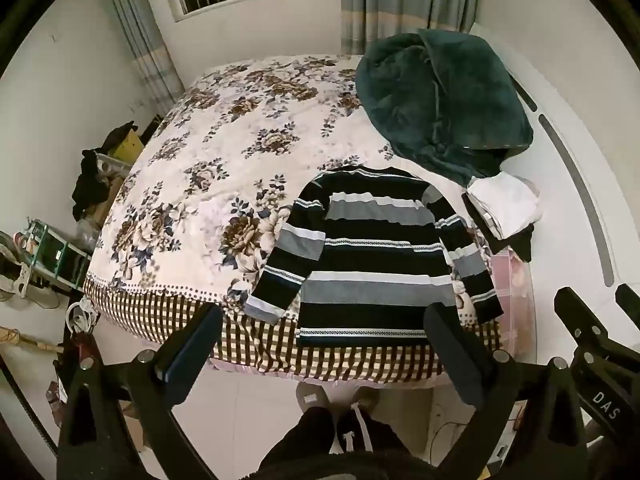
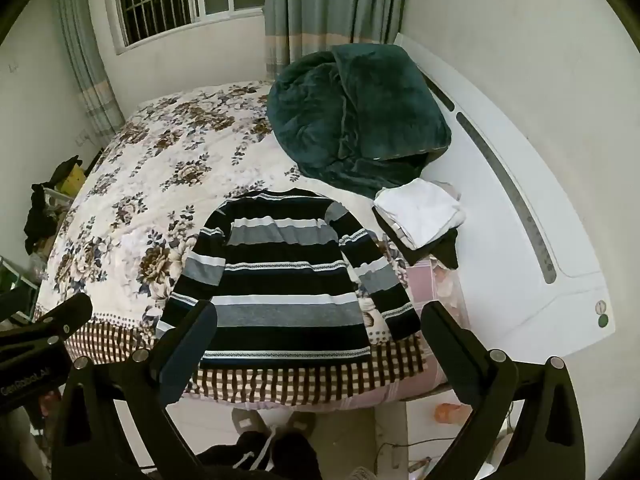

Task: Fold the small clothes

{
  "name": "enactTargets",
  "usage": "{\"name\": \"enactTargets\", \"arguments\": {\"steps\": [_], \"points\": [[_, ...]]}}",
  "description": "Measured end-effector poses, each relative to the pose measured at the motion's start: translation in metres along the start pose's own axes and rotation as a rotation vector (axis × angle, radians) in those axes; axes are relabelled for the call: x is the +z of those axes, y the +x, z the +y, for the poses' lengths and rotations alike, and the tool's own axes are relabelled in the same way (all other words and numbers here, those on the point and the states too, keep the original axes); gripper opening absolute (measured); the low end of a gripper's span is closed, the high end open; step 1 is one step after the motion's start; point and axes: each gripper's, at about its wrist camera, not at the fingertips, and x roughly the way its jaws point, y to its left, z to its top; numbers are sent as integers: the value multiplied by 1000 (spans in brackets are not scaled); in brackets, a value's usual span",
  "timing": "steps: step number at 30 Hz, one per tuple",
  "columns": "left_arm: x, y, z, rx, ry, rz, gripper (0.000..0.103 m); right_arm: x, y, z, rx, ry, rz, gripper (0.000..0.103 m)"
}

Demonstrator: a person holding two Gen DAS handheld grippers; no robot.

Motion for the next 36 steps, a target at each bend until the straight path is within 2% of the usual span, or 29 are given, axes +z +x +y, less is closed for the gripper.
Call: {"name": "enactTargets", "arguments": {"steps": [36], "points": [[0, 0, 1, -10, -6, -16, 103, 7, -10, 1, -6, -4, -14, 103]]}}
